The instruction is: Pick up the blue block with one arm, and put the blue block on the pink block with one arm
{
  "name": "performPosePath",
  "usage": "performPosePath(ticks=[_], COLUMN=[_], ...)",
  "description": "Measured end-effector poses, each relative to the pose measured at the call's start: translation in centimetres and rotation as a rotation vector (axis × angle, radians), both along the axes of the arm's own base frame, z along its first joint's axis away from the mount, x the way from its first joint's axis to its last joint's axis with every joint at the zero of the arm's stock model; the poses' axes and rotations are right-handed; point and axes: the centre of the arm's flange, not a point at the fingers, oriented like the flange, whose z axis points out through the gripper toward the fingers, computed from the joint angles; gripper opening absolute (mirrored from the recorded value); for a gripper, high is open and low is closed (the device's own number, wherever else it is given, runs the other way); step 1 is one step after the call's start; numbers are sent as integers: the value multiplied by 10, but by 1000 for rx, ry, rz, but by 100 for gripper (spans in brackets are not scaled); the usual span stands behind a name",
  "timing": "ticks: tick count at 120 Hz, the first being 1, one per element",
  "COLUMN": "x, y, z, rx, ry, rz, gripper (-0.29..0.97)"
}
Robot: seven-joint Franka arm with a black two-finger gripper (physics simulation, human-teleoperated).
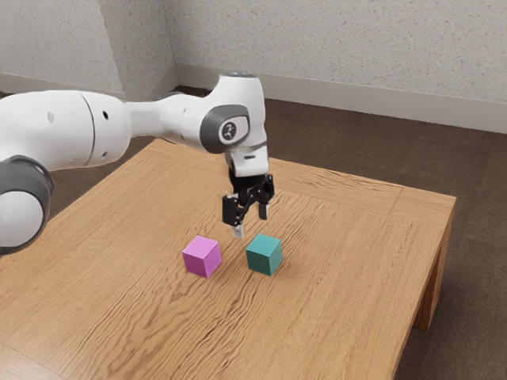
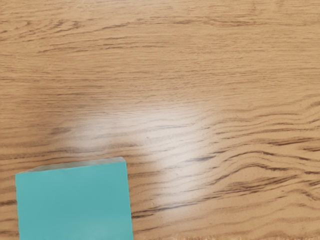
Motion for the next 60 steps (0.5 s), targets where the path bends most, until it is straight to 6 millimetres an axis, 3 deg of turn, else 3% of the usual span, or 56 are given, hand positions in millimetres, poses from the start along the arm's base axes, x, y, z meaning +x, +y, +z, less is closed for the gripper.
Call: performPosePath(ticks=[13, 60], x=[12, 33], y=[0, -12], z=[-20, -62], rx=[36, 43], ry=[-25, -46], rz=[-11, 13], gripper=[68, 68])
